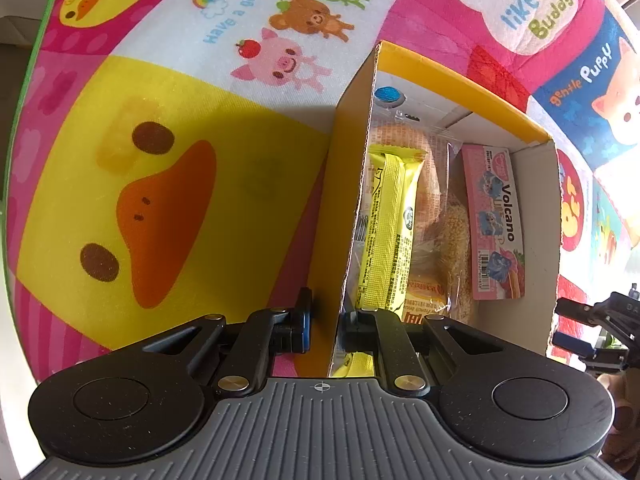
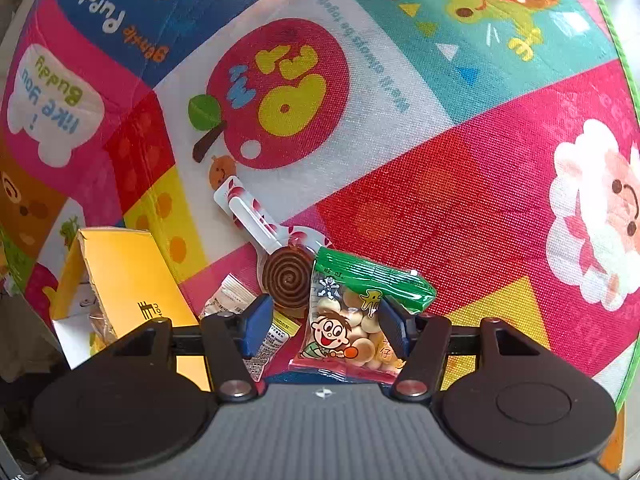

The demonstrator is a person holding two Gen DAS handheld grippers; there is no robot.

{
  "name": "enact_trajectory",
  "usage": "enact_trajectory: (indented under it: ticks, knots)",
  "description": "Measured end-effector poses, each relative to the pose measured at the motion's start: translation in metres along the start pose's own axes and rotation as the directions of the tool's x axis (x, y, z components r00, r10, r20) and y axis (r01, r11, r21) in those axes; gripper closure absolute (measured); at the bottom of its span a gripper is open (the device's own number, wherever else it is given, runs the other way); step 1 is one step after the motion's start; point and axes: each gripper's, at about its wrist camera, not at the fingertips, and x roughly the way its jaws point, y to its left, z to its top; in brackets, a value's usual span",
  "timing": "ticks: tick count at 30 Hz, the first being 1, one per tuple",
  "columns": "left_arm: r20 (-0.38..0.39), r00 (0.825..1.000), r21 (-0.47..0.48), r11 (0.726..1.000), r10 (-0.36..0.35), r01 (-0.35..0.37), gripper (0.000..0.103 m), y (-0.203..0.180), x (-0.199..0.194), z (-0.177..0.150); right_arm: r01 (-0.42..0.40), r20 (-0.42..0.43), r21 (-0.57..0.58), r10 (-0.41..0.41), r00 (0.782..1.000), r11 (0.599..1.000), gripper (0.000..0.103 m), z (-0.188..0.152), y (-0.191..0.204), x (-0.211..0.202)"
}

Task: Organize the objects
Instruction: 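Grasp the green-topped cookie bag with the right tool, then carry the cookie bag into the yellow box and open the right tool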

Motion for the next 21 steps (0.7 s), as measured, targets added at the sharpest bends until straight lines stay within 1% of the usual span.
enact_trajectory:
  ticks: [1,2,5,6,9,10,12,14,18,20,21]
  knots:
    - [-0.001,1.0,0.001,1.0,-0.001,0.001,0.089,0.0,0.0,0.0,0.029,0.004,-0.019,-0.029,1.0,0.999,0.046,0.0,0.004,0.0]
    - [0.0,1.0,0.0,1.0,-0.002,0.002,0.089,0.0,0.0,0.0,0.059,0.018,-0.024,-0.059,0.998,0.998,0.046,0.0,0.007,-0.004]
    - [0.003,1.0,0.0,1.0,-0.005,0.005,0.089,0.001,0.001,0.0,0.031,0.049,0.01,-0.031,0.998,0.999,0.046,-0.002,0.0,-0.017]
    - [0.003,1.0,0.002,1.0,-0.006,0.006,0.089,0.002,0.001,0.0,0.032,0.051,0.019,-0.033,0.998,0.999,0.043,-0.002,-0.003,-0.02]
    - [0.003,1.0,-0.003,1.0,-0.012,0.012,0.088,0.003,0.001,0.0,0.031,0.021,0.051,-0.032,0.999,0.998,0.024,-0.002,-0.016,-0.018]
    - [0.003,1.0,-0.004,1.0,-0.015,0.015,0.088,0.004,0.0,0.0,0.025,0.001,0.066,-0.025,1.0,0.998,0.022,-0.002,-0.02,-0.014]
    - [0.0,1.0,-0.006,1.0,-0.021,0.021,0.088,0.005,0.0,-0.001,0.027,-0.025,0.091,-0.025,0.999,0.995,0.022,-0.004,-0.024,-0.005]
    - [0.001,1.0,-0.006,1.0,-0.024,0.024,0.088,0.006,0.0,-0.003,0.046,-0.027,0.096,-0.043,0.999,0.994,0.022,-0.004,-0.022,0.002]
    - [0.0,1.0,0.001,1.0,-0.027,0.027,0.088,0.005,0.0,-0.004,0.134,0.003,0.054,-0.135,0.991,0.989,0.022,-0.004,-0.006,0.013]
    - [-0.003,1.0,0.003,1.0,-0.024,0.024,0.088,0.005,0.0,-0.005,0.146,0.023,-0.029,-0.145,0.989,0.989,0.025,-0.006,0.005,0.013]
    - [-0.007,1.0,0.002,1.0,-0.025,0.025,0.088,0.005,0.0,-0.004,0.16,0.026,-0.073,-0.158,0.987,0.984,0.03,-0.007,0.009,0.014]
